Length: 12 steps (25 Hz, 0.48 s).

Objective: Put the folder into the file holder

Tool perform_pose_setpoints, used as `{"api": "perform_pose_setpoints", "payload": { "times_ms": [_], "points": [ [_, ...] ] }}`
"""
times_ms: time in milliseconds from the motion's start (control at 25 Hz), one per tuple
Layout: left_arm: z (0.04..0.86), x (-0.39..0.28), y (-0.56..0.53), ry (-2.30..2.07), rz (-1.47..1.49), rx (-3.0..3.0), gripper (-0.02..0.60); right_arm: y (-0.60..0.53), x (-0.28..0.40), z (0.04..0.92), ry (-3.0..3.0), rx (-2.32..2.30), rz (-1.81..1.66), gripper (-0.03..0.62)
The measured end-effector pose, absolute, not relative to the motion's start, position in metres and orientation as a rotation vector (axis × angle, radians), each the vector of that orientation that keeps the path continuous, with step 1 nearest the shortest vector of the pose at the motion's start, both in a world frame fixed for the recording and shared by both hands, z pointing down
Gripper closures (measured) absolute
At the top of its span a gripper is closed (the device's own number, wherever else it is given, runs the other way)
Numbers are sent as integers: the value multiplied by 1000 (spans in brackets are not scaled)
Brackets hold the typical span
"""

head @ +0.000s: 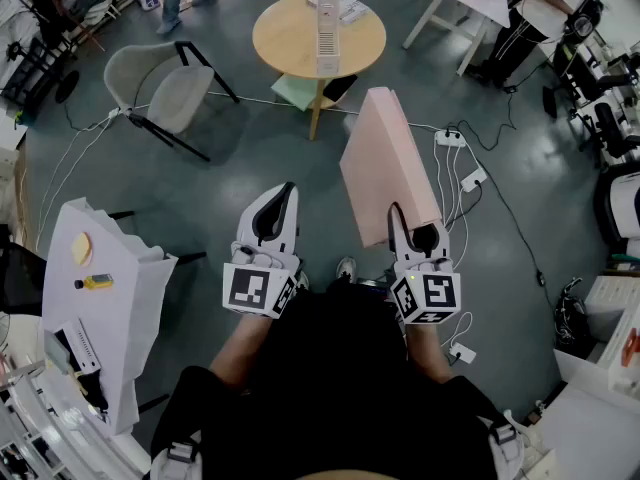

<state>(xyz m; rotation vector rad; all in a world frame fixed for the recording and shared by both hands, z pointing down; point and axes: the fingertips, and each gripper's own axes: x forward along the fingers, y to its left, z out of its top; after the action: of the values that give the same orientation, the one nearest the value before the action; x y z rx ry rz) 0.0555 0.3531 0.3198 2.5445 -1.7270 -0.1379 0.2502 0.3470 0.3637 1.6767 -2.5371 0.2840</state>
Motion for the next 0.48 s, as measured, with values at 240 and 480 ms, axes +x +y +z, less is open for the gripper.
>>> {"api": "perform_pose_setpoints", "payload": {
  "times_ms": [240,480],
  "points": [
    [320,54,357,-1712,-147,2554,575,354,244,364,-2538,1674,277,445],
    [323,48,363,-1692,-148,2556,575,360,235,365,-2531,1680,277,445]
  ]
}}
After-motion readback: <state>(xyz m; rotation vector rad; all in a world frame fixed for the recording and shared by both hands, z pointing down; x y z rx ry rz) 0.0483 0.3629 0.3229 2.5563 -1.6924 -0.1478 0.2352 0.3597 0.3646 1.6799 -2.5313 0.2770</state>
